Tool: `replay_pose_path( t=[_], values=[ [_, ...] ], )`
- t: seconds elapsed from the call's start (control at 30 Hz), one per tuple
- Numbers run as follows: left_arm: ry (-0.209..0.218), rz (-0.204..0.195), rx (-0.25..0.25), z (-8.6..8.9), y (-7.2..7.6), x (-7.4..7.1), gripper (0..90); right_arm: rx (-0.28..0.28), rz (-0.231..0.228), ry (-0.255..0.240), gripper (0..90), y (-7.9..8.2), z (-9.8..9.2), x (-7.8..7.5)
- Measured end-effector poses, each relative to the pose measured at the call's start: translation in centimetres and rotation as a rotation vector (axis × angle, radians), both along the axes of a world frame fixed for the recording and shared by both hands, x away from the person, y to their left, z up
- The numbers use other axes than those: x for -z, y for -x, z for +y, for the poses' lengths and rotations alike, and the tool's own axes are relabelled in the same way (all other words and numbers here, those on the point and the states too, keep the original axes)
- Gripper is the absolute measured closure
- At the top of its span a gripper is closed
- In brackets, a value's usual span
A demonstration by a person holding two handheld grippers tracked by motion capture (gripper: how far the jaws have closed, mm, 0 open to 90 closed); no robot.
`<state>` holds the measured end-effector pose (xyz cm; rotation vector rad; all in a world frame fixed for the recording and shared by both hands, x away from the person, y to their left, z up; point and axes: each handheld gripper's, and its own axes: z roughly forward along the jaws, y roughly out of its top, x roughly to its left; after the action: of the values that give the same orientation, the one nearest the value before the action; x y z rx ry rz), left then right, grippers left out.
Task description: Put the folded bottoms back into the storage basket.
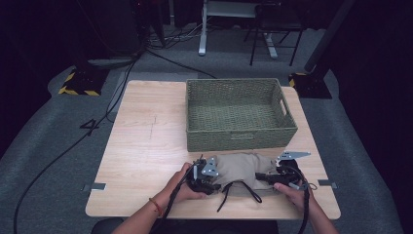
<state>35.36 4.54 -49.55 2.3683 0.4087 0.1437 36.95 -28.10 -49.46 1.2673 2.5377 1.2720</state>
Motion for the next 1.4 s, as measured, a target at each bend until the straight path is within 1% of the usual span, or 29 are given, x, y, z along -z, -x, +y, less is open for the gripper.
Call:
replay_pose_path(
  t=[0.07,0.13,0.17,0.27,0.43,0.5,0.6,0.7,0.8,0.93,1.03,1.13,1.2,1.4],
  values=[
    [-0.003,-0.003,0.003,0.0,0.0,0.0,54.4,-0.008,-0.003,0.005,53.5,0.1,0.1,-0.1],
    [-0.004,-0.004,-0.002,-0.1,-0.1,-0.1,59.2,-0.020,-0.026,0.020,56.9,0.2,0.2,-0.2],
    [-0.006,-0.005,-0.002,-0.1,-0.2,-0.1,65.2,-0.027,-0.044,0.032,59.3,0.3,0.3,-0.4],
    [0.000,-0.010,0.002,0.0,-0.3,-0.1,68.7,-0.047,-0.072,0.056,62.7,0.5,0.5,-0.6],
    [0.001,-0.011,0.009,0.0,-0.4,-0.1,72.4,-0.055,-0.109,0.079,67.3,0.7,0.6,-0.8],
    [0.000,-0.014,0.014,-0.1,-0.4,-0.1,73.2,-0.060,-0.117,0.087,68.3,0.8,0.7,-0.8],
    [-0.005,-0.016,0.013,-0.1,-0.4,-0.1,74.3,-0.067,-0.127,0.084,69.5,0.8,0.6,-0.8],
    [-0.009,-0.017,0.006,-0.1,-0.3,-0.2,75.4,-0.065,-0.138,0.090,70.3,0.9,0.7,-0.9],
    [-0.002,-0.016,0.007,-0.1,-0.4,-0.1,75.6,-0.065,-0.141,0.090,70.6,0.9,0.7,-0.9],
    [-0.012,-0.029,0.003,-0.2,-0.3,-0.2,75.8,-0.064,-0.143,0.087,70.8,0.9,0.6,-0.9],
    [-0.010,-0.023,0.001,-0.3,-0.4,-0.2,75.8,-0.063,-0.142,0.085,70.9,0.9,0.5,-0.9],
    [-0.013,-0.024,-0.001,-0.3,-0.4,-0.2,75.9,-0.059,-0.151,0.090,71.1,1.0,0.5,-1.0],
    [-0.015,-0.032,0.001,-0.3,-0.3,-0.3,76.0,-0.057,-0.158,0.099,71.2,1.1,0.6,-1.1],
    [-0.029,-0.040,0.002,-0.5,-0.2,-0.4,76.1,-0.056,-0.172,0.102,71.5,1.3,0.5,-1.2]
  ],
)
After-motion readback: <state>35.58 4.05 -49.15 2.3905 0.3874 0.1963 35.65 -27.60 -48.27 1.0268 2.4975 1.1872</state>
